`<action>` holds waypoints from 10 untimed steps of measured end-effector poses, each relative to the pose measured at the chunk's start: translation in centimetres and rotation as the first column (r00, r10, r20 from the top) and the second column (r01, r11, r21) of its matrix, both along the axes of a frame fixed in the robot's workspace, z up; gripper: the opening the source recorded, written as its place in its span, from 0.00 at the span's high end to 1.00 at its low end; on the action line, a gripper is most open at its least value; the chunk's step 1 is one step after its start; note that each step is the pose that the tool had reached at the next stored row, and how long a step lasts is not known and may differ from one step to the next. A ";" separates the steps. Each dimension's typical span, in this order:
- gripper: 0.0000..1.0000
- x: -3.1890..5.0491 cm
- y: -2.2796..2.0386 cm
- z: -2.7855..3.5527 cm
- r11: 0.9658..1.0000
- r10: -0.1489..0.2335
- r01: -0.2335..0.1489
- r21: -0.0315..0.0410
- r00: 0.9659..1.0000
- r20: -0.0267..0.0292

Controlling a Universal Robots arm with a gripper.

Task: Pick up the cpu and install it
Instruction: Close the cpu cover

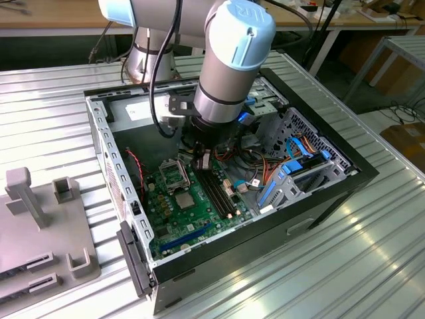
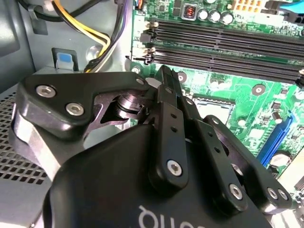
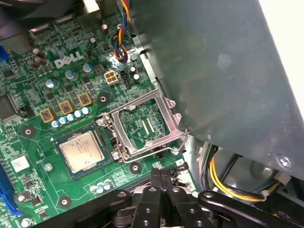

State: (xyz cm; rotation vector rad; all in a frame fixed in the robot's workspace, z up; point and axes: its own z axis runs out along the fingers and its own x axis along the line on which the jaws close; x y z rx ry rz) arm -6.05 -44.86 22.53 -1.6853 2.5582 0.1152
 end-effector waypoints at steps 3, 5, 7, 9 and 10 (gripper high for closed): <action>0.89 0.12 0.46 0.00 1.000 0.009 -0.009 0.001 1.000 0.000; 0.89 0.12 1.04 -0.01 1.000 0.018 -0.018 0.001 1.000 0.000; 0.89 0.12 1.30 -0.01 1.000 0.023 -0.023 0.001 1.000 0.000; 0.89 0.12 1.58 -0.01 1.000 0.028 -0.028 0.001 1.000 0.000; 0.89 0.13 1.74 -0.01 1.000 0.030 -0.030 0.001 1.000 0.000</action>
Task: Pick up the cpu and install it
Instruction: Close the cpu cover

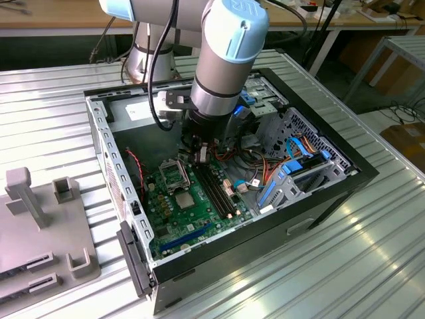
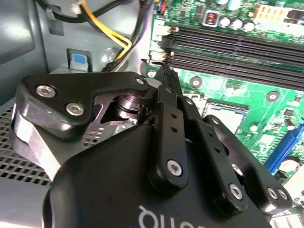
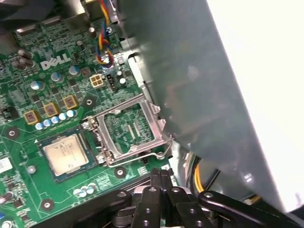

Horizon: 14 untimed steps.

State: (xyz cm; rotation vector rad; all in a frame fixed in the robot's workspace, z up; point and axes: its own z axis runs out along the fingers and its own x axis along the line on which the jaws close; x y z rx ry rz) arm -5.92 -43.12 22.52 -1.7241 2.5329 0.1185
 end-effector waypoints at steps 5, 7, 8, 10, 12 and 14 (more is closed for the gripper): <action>0.89 0.00 0.24 -0.07 1.000 0.021 -0.021 0.003 1.000 0.000; 0.89 0.00 0.24 -0.07 0.999 0.035 -0.035 0.011 0.999 0.003; 0.89 0.00 0.24 -0.08 0.999 0.039 -0.040 0.016 0.999 0.004; 0.89 -0.01 0.19 -0.07 0.998 0.047 -0.047 0.036 0.999 0.007; 0.89 -0.06 0.02 -0.07 0.997 0.049 -0.050 0.056 0.999 0.010; 0.89 -0.10 -0.22 -0.08 0.995 0.050 -0.051 0.081 0.999 0.014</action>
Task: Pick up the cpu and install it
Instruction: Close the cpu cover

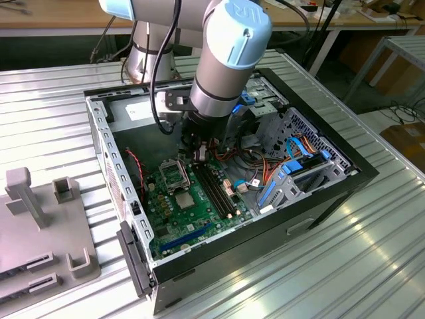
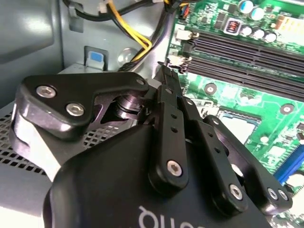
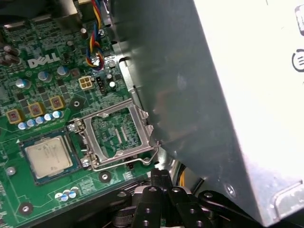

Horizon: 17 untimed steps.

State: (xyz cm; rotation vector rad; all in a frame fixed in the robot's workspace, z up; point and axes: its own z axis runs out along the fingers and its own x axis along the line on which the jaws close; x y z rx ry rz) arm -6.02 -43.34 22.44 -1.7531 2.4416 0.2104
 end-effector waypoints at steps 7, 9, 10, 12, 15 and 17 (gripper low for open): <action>0.89 -0.04 -0.51 -0.44 0.999 0.000 0.000 0.050 1.000 0.002; 0.89 -0.07 -0.60 -0.58 0.998 0.000 -0.001 0.061 1.000 0.002; 0.89 -0.07 -0.60 -0.67 0.998 0.001 -0.001 0.067 1.000 0.002; 0.89 -0.07 -0.60 -0.81 0.997 0.001 -0.001 0.075 1.000 0.002; 0.89 -0.11 -0.66 -0.98 0.997 0.001 -0.001 0.076 1.000 0.002; 0.89 -0.18 -0.68 -1.06 0.997 0.001 -0.001 0.078 1.000 0.002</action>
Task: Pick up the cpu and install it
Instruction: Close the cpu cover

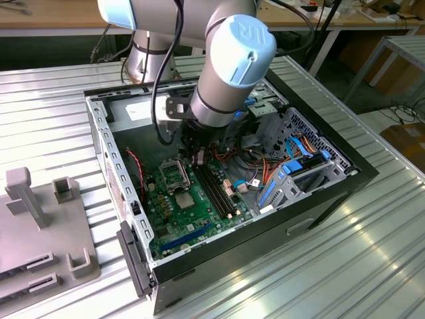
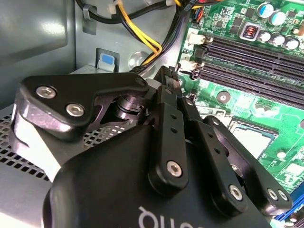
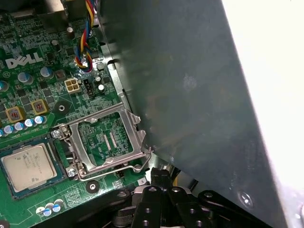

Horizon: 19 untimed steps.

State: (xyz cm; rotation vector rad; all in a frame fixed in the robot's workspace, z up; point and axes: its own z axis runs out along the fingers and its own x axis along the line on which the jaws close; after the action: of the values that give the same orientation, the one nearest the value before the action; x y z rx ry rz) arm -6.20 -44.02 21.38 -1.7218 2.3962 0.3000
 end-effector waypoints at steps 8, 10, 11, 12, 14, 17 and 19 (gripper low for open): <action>0.89 -0.15 -0.14 -0.39 1.000 0.001 -0.001 0.008 1.000 0.000; 0.89 -0.17 -0.28 -0.51 1.000 0.001 -0.001 0.009 1.000 0.000; 0.89 -0.20 -0.35 -0.59 1.000 0.002 -0.002 0.011 1.000 0.000; 0.89 -0.23 -0.39 -0.64 1.000 0.002 -0.002 0.012 1.000 0.000; 0.89 -0.31 -0.44 -0.78 1.000 0.006 -0.006 0.014 1.000 0.000; 0.89 -0.34 -0.56 -0.86 1.000 0.010 -0.010 0.015 1.000 0.000; 0.89 -0.33 -0.59 -0.86 1.000 0.011 -0.011 0.015 1.000 0.000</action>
State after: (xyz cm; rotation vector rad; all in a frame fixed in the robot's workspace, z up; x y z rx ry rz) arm -6.53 -44.61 20.52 -1.7291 2.3793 0.3184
